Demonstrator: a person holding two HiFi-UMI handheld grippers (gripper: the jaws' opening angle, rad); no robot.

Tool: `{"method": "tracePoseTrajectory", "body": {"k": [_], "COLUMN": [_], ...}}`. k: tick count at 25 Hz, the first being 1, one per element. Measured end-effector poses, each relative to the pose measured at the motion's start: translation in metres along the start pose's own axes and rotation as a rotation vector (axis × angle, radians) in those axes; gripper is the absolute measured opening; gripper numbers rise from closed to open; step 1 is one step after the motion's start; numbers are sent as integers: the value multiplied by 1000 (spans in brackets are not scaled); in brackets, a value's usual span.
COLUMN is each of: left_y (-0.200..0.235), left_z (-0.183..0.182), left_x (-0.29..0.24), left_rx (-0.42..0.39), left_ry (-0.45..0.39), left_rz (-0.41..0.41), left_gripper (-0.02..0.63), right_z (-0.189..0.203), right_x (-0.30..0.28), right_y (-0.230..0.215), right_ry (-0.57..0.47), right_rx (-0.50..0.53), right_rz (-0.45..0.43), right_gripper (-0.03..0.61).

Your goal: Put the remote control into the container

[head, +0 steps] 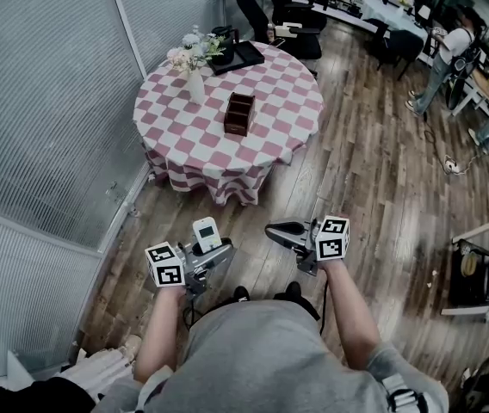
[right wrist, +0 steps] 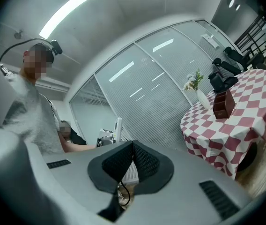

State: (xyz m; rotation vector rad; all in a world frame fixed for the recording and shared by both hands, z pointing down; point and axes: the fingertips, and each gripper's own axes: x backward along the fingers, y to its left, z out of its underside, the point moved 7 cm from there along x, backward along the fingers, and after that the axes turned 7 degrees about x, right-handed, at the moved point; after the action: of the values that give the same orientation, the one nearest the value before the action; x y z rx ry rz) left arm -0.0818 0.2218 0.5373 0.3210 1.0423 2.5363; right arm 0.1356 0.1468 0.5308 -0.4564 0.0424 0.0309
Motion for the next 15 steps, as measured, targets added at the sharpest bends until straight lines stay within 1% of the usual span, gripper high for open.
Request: {"method": "tracePoseTrajectory", "body": {"k": [8, 15], "left_y": [3, 12], "left_z": [-3, -8], "left_x": [6, 11], "left_rx": [4, 40], "left_ry": [23, 5], "left_rz": [13, 6], "left_gripper": [69, 69], "right_z": [-2, 0], "right_x": [-7, -9], "right_y": [2, -9], "right_ry": [1, 14], "right_rx": [-9, -28], "right_rz": [22, 26], "right_gripper": [17, 17]}}
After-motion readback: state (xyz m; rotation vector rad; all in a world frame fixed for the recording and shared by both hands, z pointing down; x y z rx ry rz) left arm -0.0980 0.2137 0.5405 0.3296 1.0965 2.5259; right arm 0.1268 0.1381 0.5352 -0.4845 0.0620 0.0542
